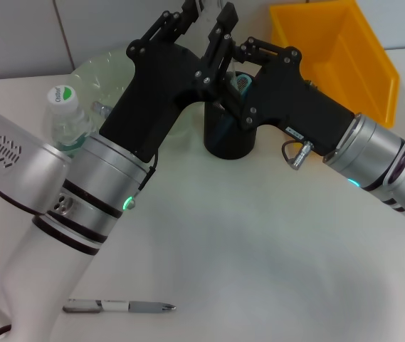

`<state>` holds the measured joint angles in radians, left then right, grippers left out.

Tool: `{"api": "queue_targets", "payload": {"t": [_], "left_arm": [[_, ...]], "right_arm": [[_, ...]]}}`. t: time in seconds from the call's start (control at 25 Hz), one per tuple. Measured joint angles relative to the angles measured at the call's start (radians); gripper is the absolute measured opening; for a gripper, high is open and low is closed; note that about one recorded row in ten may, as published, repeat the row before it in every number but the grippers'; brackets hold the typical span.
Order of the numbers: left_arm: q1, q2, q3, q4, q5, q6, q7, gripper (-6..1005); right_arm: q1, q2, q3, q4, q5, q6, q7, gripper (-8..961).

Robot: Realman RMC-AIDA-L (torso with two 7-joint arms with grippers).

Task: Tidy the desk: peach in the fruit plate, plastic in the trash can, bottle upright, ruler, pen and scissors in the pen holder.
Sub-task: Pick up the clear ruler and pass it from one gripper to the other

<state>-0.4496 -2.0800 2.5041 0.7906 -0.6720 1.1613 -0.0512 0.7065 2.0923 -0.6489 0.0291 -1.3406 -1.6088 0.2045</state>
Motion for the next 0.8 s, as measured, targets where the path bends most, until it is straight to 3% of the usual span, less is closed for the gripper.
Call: {"api": "queue_targets", "payload": {"t": [0.2,0.8], "left_arm": [[-0.001,0.0,0.001,-0.002,0.0,0.0,0.0,400],[-0.009,0.0,0.004,-0.006,0.0,0.0,0.002,401]], "right_arm": [[0.003,0.0,0.008,0.002,0.0,0.0,-0.001,238],[0.015,0.0,0.035,0.018,-0.002,-0.002,-0.001,191]]}}
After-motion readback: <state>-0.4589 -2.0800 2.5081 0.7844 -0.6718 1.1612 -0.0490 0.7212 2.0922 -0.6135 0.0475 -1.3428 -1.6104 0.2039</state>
